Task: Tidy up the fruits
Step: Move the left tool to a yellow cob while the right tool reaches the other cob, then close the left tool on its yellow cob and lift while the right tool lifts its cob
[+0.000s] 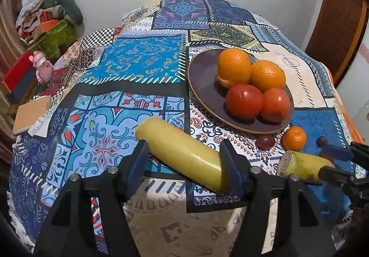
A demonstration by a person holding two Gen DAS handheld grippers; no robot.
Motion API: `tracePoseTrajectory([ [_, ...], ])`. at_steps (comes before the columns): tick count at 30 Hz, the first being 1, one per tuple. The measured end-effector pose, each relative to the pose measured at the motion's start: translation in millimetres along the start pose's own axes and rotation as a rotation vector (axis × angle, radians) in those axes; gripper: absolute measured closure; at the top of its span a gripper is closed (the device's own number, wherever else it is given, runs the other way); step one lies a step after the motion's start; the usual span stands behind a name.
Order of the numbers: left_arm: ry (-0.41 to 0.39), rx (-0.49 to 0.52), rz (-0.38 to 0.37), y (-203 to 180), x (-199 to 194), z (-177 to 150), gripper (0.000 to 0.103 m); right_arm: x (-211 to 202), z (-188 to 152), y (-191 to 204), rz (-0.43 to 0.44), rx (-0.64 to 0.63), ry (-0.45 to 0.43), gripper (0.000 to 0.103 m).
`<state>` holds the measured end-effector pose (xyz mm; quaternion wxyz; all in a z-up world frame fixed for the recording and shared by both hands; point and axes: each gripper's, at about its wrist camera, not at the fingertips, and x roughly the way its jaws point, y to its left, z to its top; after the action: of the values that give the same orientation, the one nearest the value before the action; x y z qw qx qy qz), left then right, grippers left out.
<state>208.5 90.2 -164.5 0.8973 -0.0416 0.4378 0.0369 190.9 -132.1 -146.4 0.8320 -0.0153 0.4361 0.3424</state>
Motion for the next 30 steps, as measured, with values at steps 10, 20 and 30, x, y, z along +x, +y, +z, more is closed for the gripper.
tracePoseTrajectory([
  [10,0.063,-0.041,-0.047,-5.1,23.3,1.9,0.030,9.8,-2.9,0.5,-0.005,0.001,0.018,0.049],
  [20,0.074,0.002,-0.082,-10.5,25.9,-2.1,0.057,17.0,-2.2,8.2,-0.006,-0.041,0.038,0.043],
  [30,0.076,0.053,-0.106,-5.0,-2.6,-27.8,0.067,19.6,-1.7,16.5,-0.051,-0.078,0.049,0.048],
])
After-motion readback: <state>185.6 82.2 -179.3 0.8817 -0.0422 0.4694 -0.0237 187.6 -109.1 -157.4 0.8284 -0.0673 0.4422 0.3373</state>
